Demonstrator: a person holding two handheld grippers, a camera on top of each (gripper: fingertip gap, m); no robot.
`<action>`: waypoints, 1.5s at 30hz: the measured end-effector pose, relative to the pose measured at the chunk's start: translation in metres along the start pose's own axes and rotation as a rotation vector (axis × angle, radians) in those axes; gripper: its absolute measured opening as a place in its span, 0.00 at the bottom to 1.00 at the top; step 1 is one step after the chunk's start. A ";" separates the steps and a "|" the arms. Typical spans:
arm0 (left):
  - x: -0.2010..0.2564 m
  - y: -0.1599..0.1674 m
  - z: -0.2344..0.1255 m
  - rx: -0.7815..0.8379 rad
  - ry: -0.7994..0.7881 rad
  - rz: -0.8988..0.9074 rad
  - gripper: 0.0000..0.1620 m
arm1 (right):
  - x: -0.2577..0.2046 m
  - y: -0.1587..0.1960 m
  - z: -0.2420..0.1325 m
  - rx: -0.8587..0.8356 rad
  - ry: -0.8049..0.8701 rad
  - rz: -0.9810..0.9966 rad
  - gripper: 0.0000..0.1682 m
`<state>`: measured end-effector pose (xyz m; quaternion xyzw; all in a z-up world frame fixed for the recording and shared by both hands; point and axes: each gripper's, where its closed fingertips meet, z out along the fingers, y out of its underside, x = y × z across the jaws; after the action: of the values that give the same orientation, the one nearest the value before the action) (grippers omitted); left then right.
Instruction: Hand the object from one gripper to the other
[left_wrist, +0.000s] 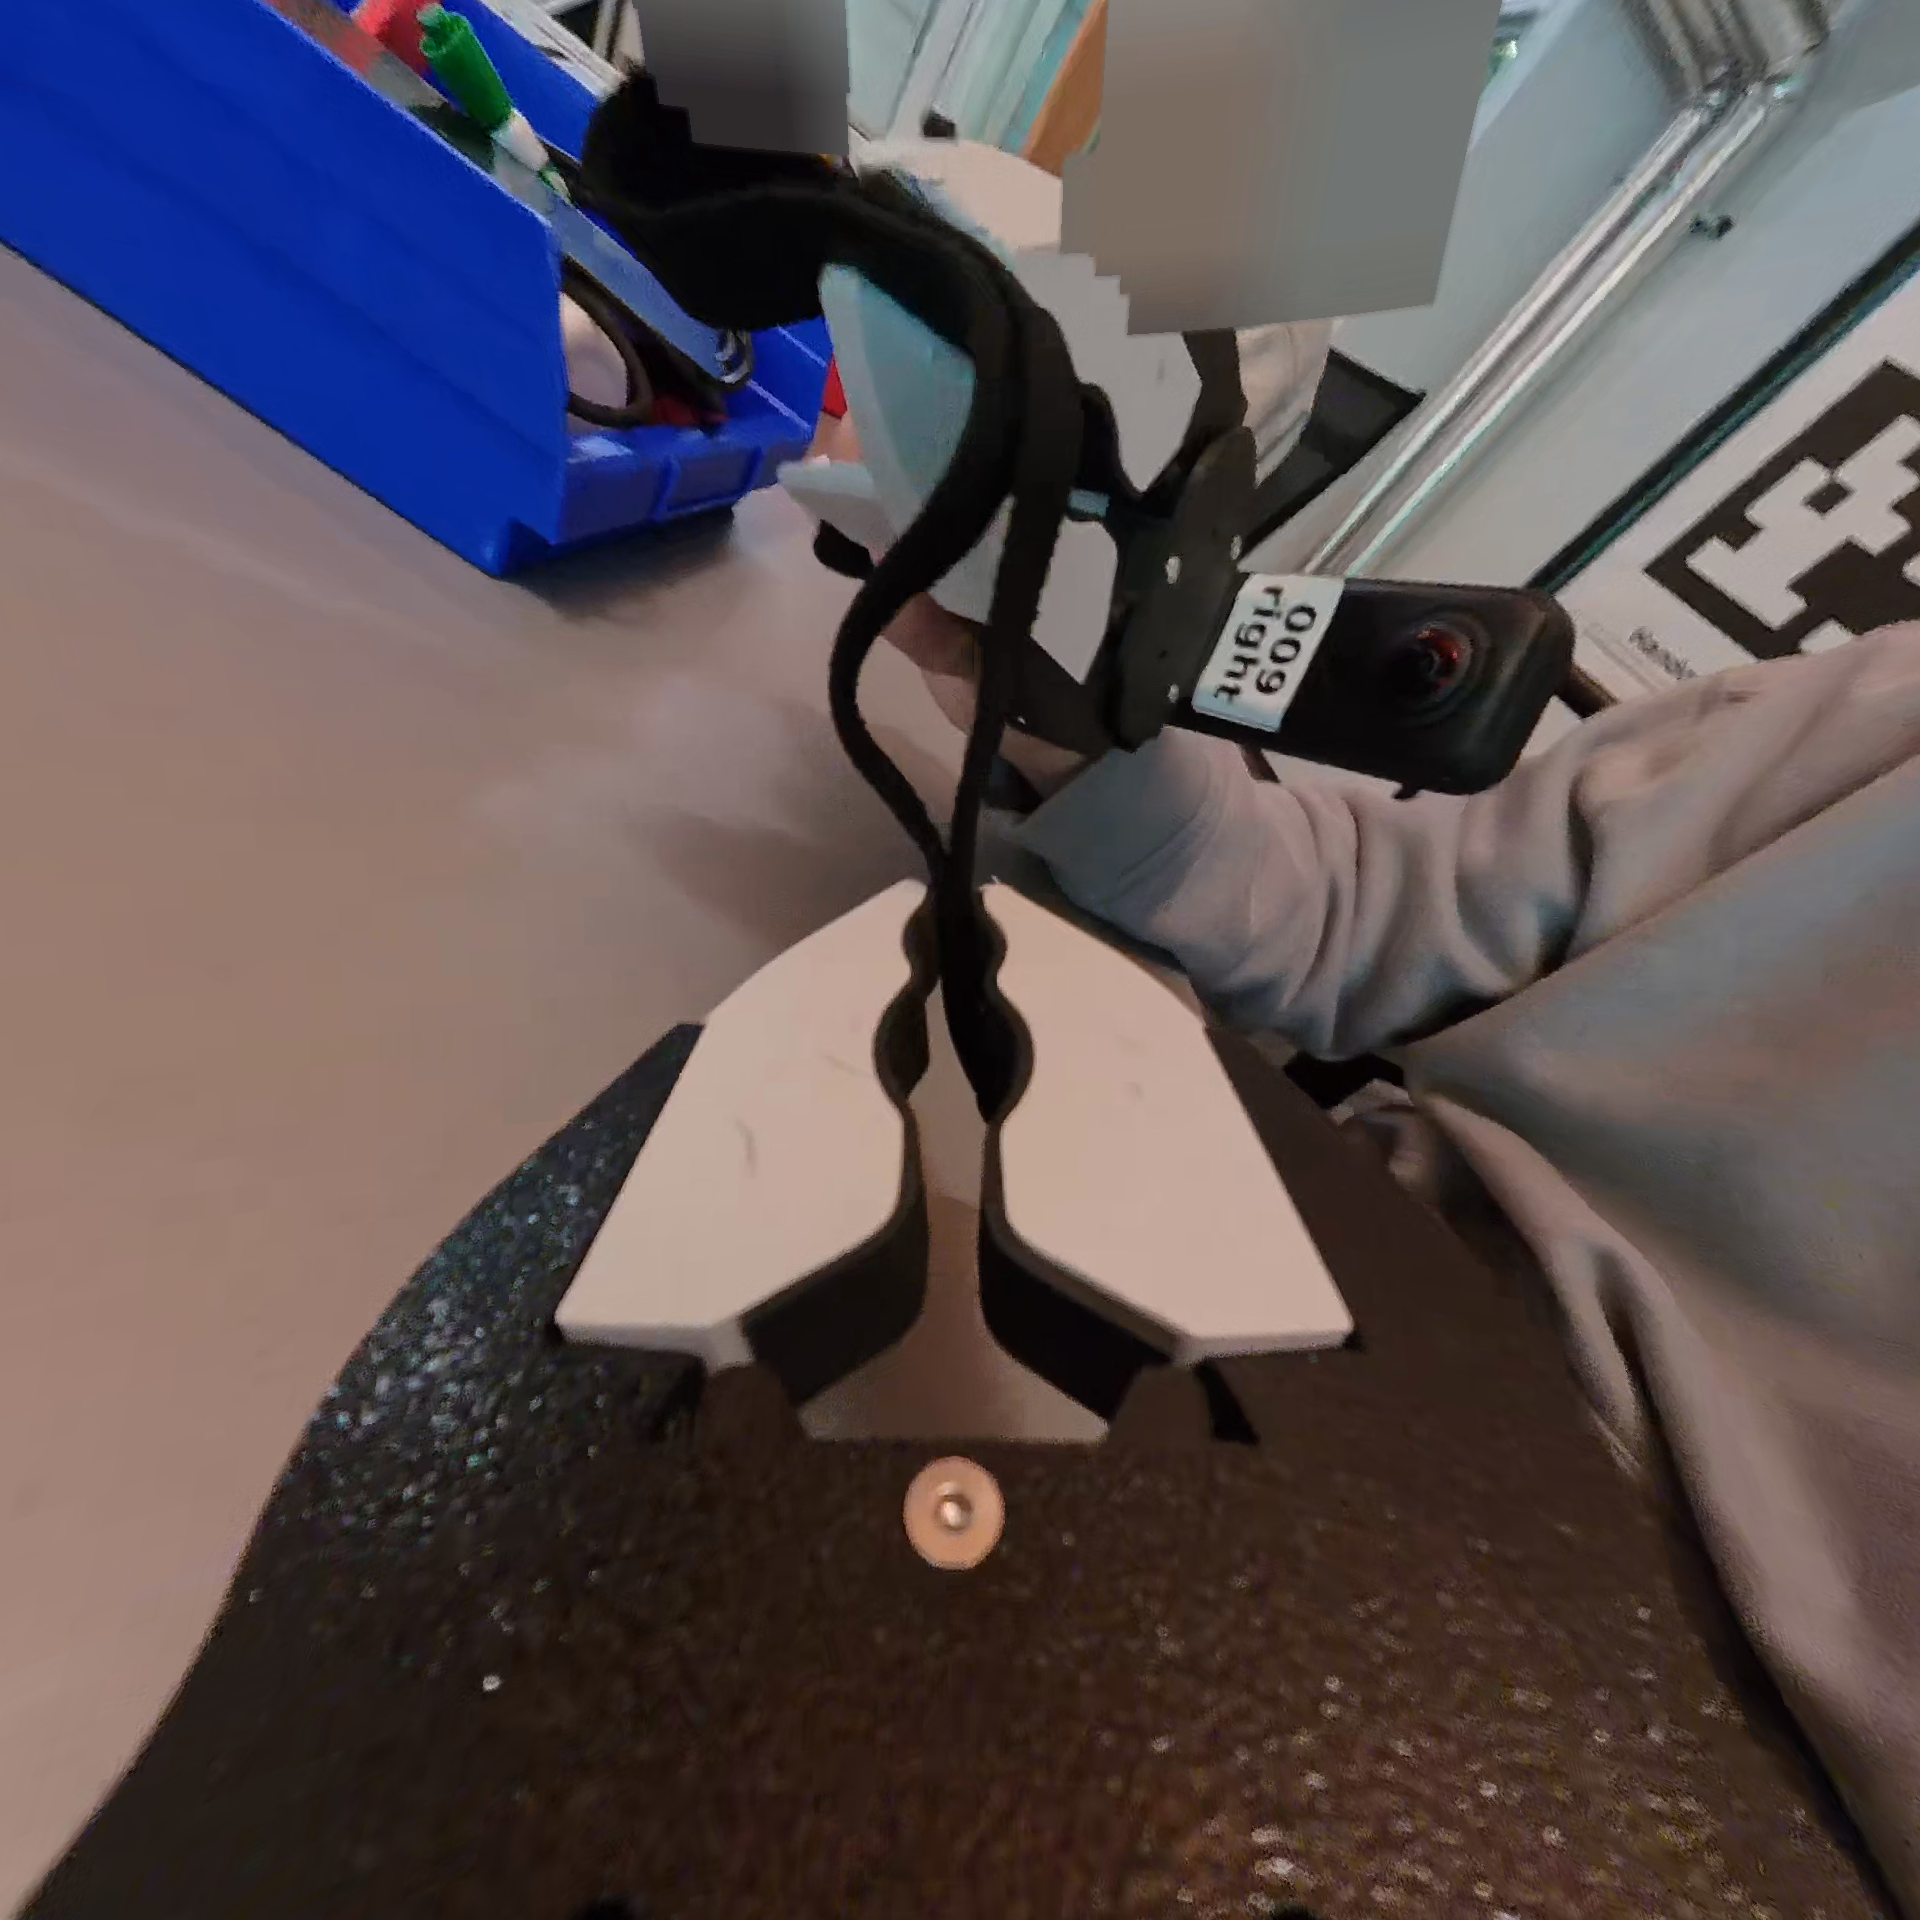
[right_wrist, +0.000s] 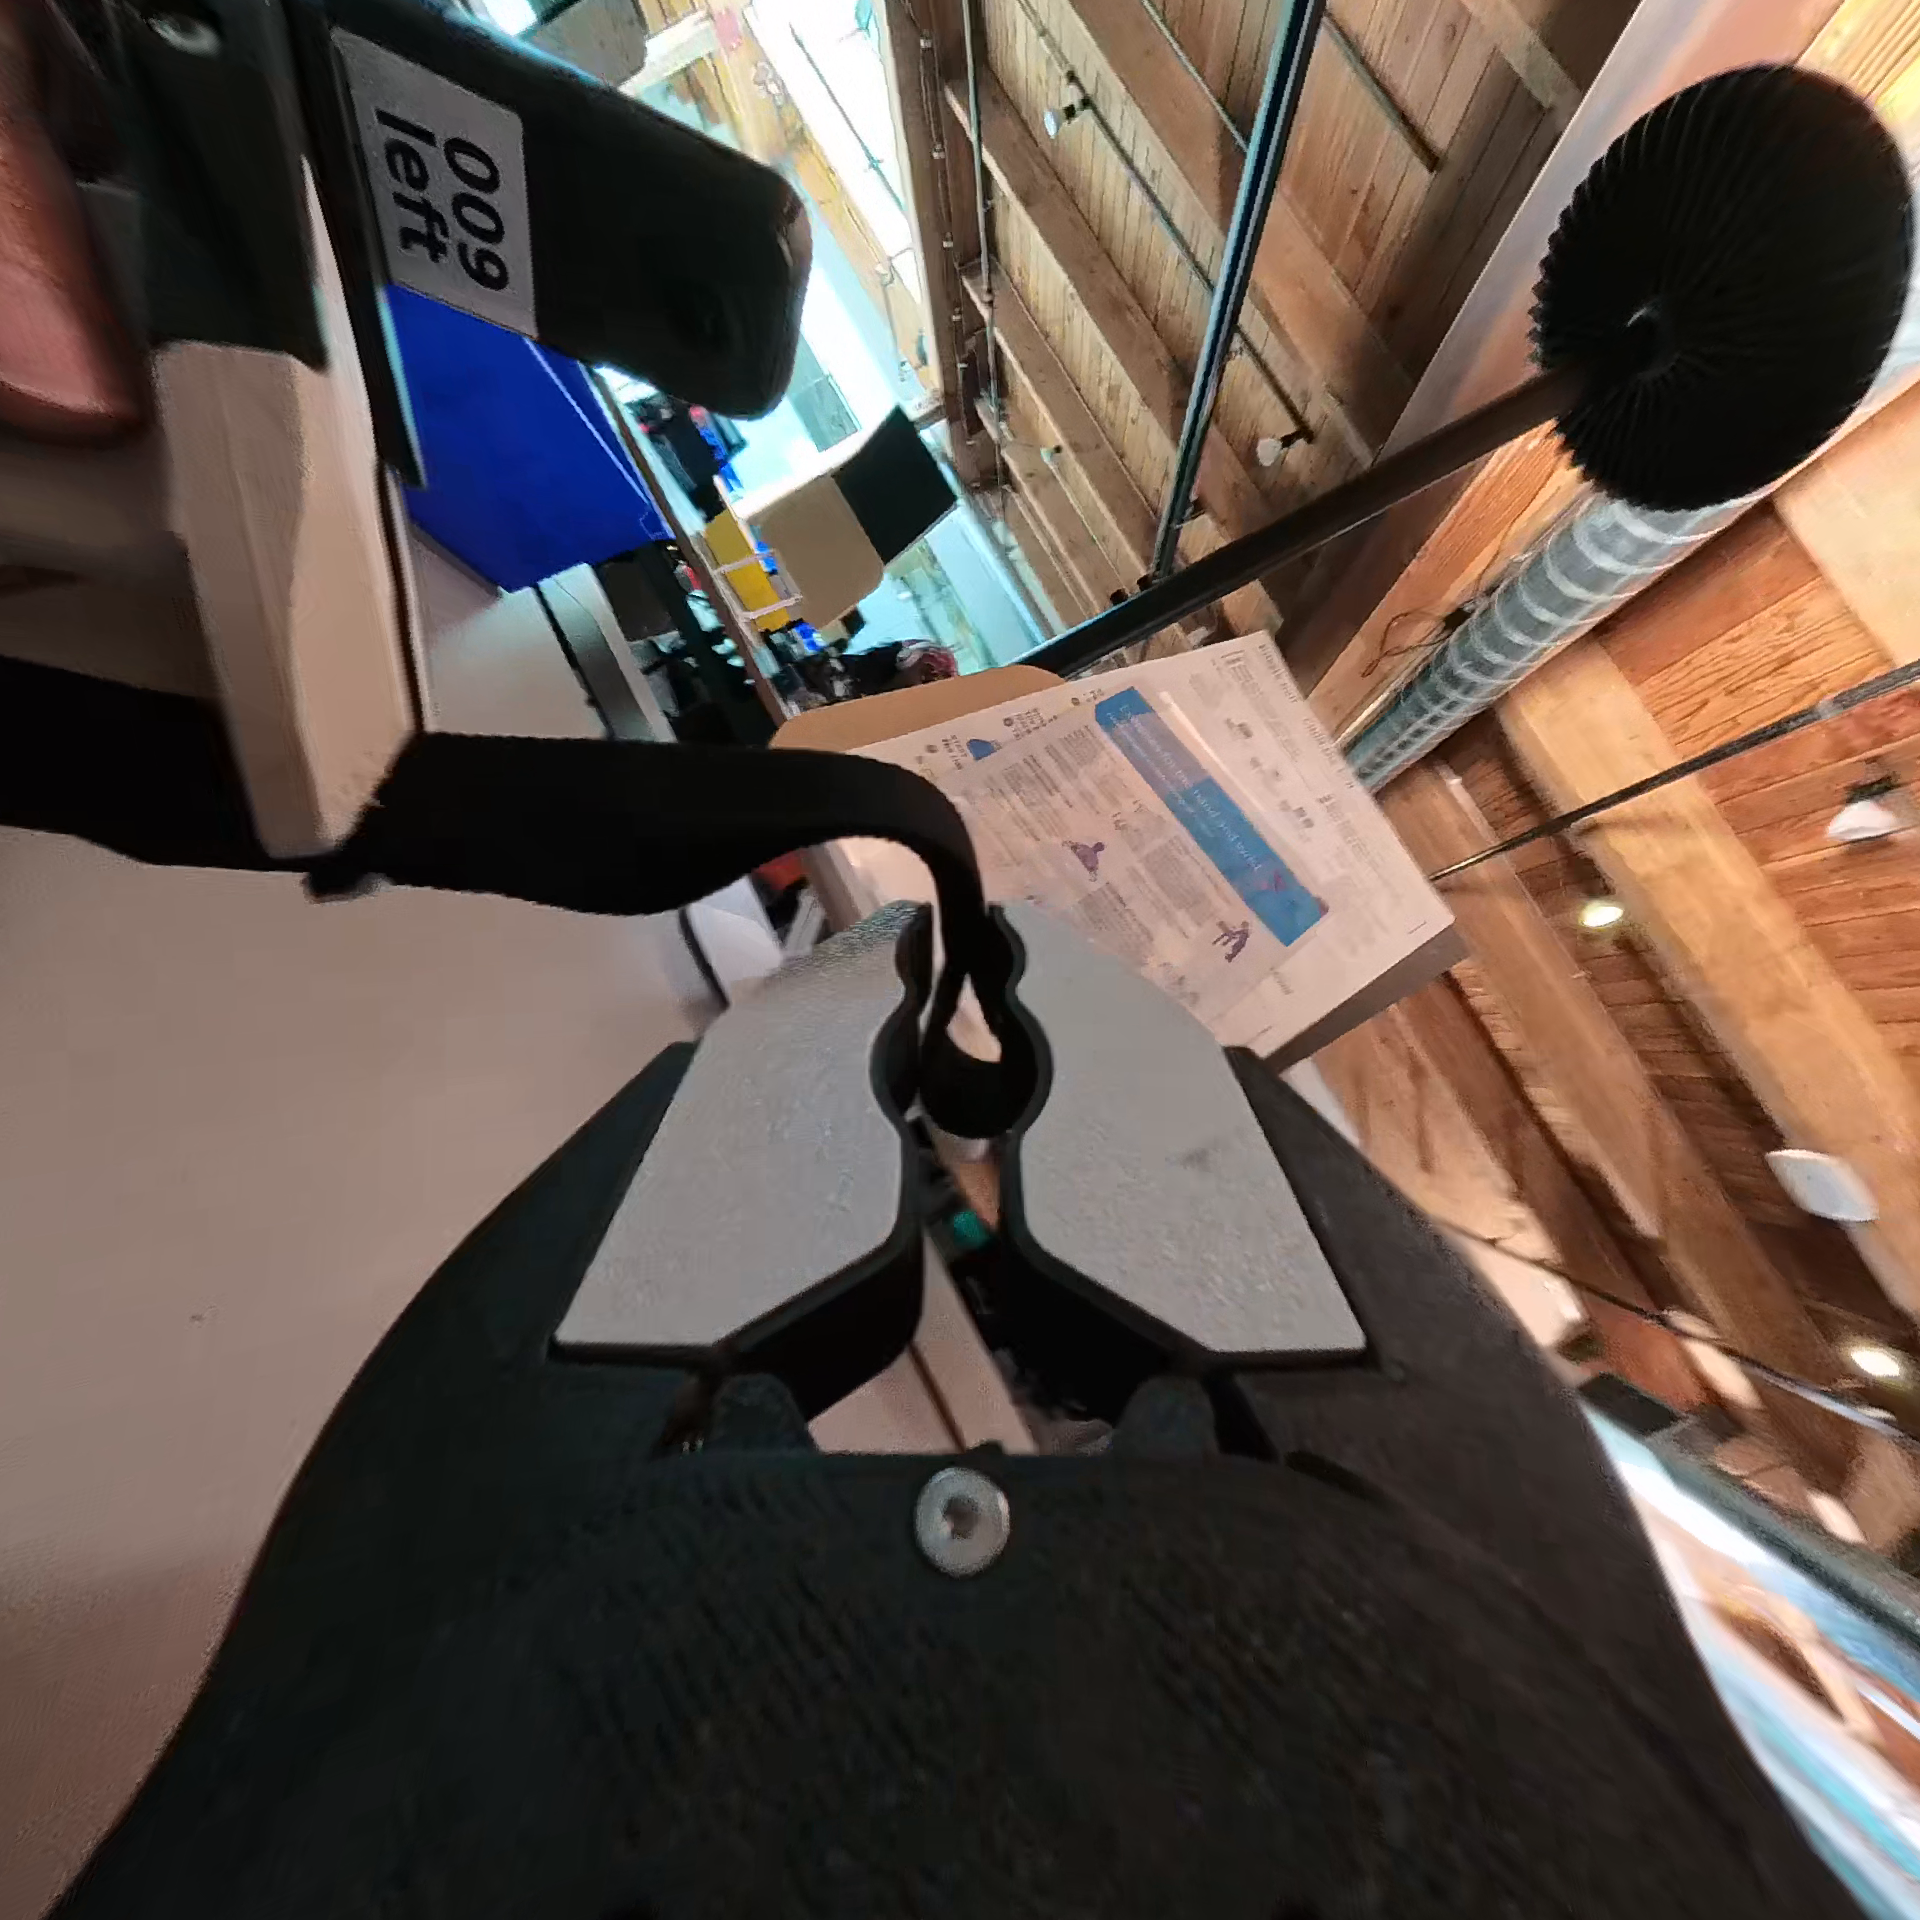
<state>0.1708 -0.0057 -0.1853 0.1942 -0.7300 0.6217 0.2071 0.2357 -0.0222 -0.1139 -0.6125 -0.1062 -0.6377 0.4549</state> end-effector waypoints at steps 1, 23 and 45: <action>-0.003 -0.003 -0.002 0.029 -0.010 -0.019 0.02 | -0.004 0.002 0.001 -0.006 -0.030 0.052 0.12; 0.017 -0.077 -0.047 0.605 -0.194 0.467 0.02 | -0.069 -0.054 -0.010 0.109 -0.854 1.470 0.09; -0.020 -0.046 -0.026 0.242 -0.378 0.404 0.31 | 0.046 0.006 -0.010 0.208 0.069 1.047 0.02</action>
<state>0.2142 0.0135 -0.1541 0.1806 -0.7002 0.6855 -0.0847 0.2412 -0.0534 -0.0782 -0.5138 0.1659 -0.3312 0.7738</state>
